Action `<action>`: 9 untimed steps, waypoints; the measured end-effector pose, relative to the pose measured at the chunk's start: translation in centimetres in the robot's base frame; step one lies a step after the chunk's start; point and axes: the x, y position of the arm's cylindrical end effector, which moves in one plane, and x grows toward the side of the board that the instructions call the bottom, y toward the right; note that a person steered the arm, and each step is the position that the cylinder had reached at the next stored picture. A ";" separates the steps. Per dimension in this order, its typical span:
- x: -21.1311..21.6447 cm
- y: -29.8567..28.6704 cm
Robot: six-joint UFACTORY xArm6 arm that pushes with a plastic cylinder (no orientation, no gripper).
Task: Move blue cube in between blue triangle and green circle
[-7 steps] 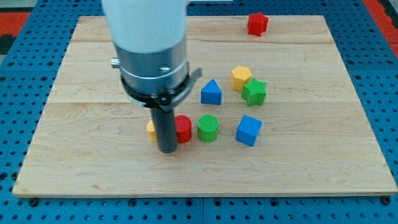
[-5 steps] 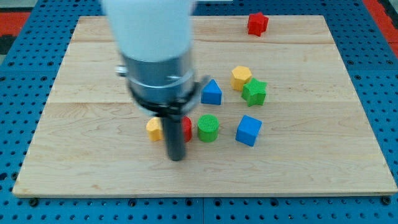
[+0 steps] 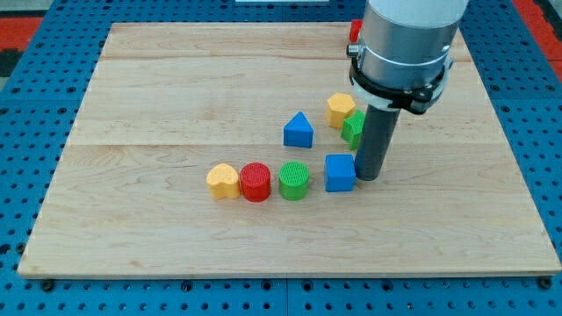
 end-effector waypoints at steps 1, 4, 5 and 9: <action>-1.2 0.0; 3.5 10.3; 5.8 10.0; 4.7 5.3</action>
